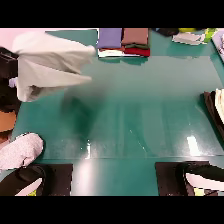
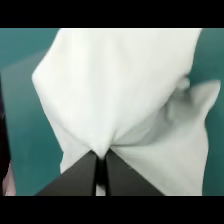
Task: Fold the shirts.
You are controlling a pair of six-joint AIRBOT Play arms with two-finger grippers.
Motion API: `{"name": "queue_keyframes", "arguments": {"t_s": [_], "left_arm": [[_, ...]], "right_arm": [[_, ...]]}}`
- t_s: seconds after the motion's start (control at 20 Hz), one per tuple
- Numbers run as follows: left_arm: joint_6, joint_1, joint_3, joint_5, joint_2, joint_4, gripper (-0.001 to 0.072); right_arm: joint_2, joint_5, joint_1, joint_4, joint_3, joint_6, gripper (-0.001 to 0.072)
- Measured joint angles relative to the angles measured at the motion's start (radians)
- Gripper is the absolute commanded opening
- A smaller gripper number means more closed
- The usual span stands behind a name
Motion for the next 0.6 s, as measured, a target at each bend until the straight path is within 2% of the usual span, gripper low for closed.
{"name": "queue_keyframes", "arguments": {"t_s": [0.2,0.4,0.45,0.5,0.6], "left_arm": [[0.047,-0.200,0.045,0.082,-0.110,-0.038,0.0026],[0.127,-0.352,0.058,0.174,-0.323,-0.190,0.0032],[0.144,-0.381,0.059,0.196,-0.375,-0.222,0.0272],[0.156,-0.406,0.060,0.211,-0.426,-0.251,0.0573],[0.158,-0.424,0.061,0.223,-0.494,-0.281,0.0542]], "right_arm": [[0.060,0.001,-0.076,0.001,0.019,0.002,0.0017],[0.167,-0.054,-0.161,0.001,-0.087,0.014,0.0017],[0.194,-0.066,-0.182,0.002,-0.122,0.015,0.0017],[0.219,-0.076,-0.200,0.002,-0.153,0.017,0.0017],[0.265,-0.095,-0.238,0.002,-0.213,0.019,0.0017]]}}
